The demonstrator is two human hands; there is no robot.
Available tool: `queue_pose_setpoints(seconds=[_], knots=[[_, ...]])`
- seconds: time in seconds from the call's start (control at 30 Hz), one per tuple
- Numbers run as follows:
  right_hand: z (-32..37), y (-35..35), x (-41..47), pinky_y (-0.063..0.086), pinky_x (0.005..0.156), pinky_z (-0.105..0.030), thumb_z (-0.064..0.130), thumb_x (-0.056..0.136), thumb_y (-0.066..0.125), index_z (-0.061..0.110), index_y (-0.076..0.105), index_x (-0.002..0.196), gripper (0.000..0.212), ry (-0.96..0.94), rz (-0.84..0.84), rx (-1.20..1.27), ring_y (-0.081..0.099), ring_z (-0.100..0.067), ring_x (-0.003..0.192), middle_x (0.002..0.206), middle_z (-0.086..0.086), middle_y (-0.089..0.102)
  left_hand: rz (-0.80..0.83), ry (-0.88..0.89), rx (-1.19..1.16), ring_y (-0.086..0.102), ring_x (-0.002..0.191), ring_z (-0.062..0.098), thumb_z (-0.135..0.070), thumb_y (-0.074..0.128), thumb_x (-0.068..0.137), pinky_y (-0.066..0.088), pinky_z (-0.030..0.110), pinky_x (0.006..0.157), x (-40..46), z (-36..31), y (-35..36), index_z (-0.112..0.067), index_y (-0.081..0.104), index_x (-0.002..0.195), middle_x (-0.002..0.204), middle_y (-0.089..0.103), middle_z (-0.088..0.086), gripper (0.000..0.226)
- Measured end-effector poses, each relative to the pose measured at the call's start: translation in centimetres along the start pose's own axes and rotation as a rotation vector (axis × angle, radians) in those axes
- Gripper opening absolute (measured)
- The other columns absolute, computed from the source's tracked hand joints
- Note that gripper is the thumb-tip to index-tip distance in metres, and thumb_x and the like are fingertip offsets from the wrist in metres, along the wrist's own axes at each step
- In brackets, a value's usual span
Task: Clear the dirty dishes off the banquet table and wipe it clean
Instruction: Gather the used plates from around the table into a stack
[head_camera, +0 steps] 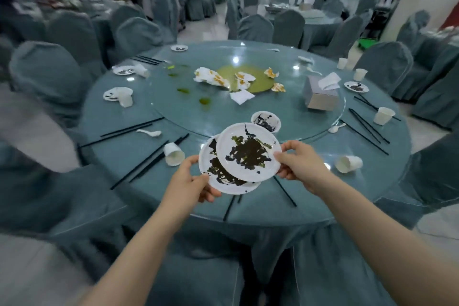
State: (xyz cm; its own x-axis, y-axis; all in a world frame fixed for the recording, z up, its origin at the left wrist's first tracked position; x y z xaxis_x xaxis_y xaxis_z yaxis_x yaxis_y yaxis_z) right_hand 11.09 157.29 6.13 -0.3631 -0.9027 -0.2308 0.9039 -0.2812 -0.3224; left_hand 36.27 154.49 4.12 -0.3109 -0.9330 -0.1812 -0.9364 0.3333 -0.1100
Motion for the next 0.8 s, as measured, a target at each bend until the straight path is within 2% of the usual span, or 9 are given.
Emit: queue_pose_setpoints(seconds=[0.13,0.3,0.4,0.47,0.6,0.8], knots=[[3.2,9.0,-5.8,0.040,0.041,-0.020,0.015,0.091,0.056,0.007,0.058,0.104,0.015,-0.072,0.110,-0.041,0.050,-0.012,0.042,0.057,-0.007,0.062,-0.082,0.016,-0.031,0.055,0.043,0.014,-0.002,0.043,0.094,0.046,0.020,0.045,-7.0,0.9,-8.4,-0.026,0.044,0.116,0.063,0.070,0.014,0.032],[7.2,20.0,-11.4,0.040,0.047,-0.021,0.022,0.093,0.050,0.016,0.067,0.099,0.019,-0.112,0.281,-0.086,0.047,-0.010,0.044,0.057,-0.002,0.059,-0.204,0.038,-0.076,0.055,0.044,0.015,-0.002,0.042,0.095,0.048,0.021,0.048,-14.1,1.3,-18.2,-0.023,0.046,0.118,0.062,0.070,0.014,0.032],[9.2,26.0,-13.7,0.038,0.047,-0.023,0.027,0.095,0.045,0.007,0.064,0.090,0.028,-0.103,0.380,-0.136,0.045,-0.012,0.045,0.056,0.000,0.053,-0.288,0.038,-0.103,0.055,0.042,0.013,-0.001,0.041,0.096,0.047,0.020,0.046,-17.5,1.7,-23.6,-0.022,0.044,0.121,0.061,0.069,0.014,0.033],[10.6,30.0,-15.1,0.035,0.048,-0.024,0.027,0.095,0.046,0.007,0.061,0.084,0.027,-0.098,0.445,-0.144,0.045,-0.012,0.043,0.055,0.001,0.053,-0.342,0.033,-0.123,0.057,0.043,0.013,-0.002,0.041,0.096,0.047,0.021,0.045,-19.8,2.2,-27.2,-0.023,0.043,0.123,0.062,0.069,0.014,0.034],[13.1,36.8,-17.2,0.035,0.051,-0.025,0.022,0.095,0.051,0.004,0.066,0.094,0.023,-0.091,0.588,-0.070,0.050,-0.012,0.047,0.066,-0.005,0.062,-0.435,0.000,-0.183,0.059,0.041,0.014,-0.007,0.040,0.098,0.044,0.018,0.041,-22.8,3.2,-33.0,-0.026,0.045,0.118,0.060,0.069,0.012,0.029],[17.1,47.2,-19.1,0.037,0.045,-0.019,0.014,0.094,0.054,0.006,0.066,0.086,0.016,-0.172,0.759,-0.078,0.050,-0.008,0.043,0.049,0.002,0.058,-0.608,-0.019,-0.222,0.059,0.041,0.018,-0.027,0.036,0.100,0.038,0.018,0.038,-26.3,4.9,-41.6,-0.023,0.050,0.108,0.061,0.069,0.014,0.017]])
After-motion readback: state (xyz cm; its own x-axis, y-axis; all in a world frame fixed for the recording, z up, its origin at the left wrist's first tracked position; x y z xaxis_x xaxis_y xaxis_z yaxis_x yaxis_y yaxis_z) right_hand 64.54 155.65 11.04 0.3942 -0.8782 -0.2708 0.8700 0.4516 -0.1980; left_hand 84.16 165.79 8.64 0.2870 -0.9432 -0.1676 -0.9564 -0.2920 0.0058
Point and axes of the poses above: each hand's wrist, its own x-axis towards the middle knuckle, its own y-axis out of the palm, z = x × y, the point moved 5 cm from there along x, towards the middle knuckle
